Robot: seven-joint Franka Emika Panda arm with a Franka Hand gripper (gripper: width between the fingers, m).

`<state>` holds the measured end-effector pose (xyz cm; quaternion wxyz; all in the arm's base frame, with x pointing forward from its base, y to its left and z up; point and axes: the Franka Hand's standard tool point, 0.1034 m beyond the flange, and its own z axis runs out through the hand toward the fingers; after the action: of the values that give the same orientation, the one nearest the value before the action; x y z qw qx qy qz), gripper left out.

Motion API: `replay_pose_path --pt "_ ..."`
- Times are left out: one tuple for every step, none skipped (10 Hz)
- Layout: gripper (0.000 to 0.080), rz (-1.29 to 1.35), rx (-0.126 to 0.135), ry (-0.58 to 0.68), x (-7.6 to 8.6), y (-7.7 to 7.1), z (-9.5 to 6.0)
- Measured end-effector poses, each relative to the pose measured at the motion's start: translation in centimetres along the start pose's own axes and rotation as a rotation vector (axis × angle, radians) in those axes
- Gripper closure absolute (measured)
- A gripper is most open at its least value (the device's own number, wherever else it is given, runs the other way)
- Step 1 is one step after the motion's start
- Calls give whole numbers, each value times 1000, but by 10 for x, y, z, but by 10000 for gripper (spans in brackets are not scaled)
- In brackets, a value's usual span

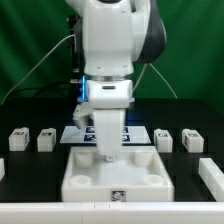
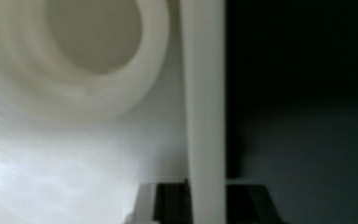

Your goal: Assemble one leg

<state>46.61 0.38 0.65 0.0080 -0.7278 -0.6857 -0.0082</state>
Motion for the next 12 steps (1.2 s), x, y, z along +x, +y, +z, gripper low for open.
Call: replay_pose_path --pt "742 6 -6 7 17 11 0" --pt "742 17 -13 14 34 19 1" --pt "742 19 -18 18 49 26 2" --pt "742 8 -2 12 55 27 3" --pt "742 7 17 4 58 27 3" --pt "742 2 40 -4 59 27 3" --pt "742 -3 58 -9 61 27 3" --pt "742 3 60 -11 61 27 3" --pt "742 4 58 -11 61 27 3" --pt "742 3 58 -11 61 27 3" --pt "659 4 59 -11 60 27 3" --pt "659 4 59 -11 60 27 3"
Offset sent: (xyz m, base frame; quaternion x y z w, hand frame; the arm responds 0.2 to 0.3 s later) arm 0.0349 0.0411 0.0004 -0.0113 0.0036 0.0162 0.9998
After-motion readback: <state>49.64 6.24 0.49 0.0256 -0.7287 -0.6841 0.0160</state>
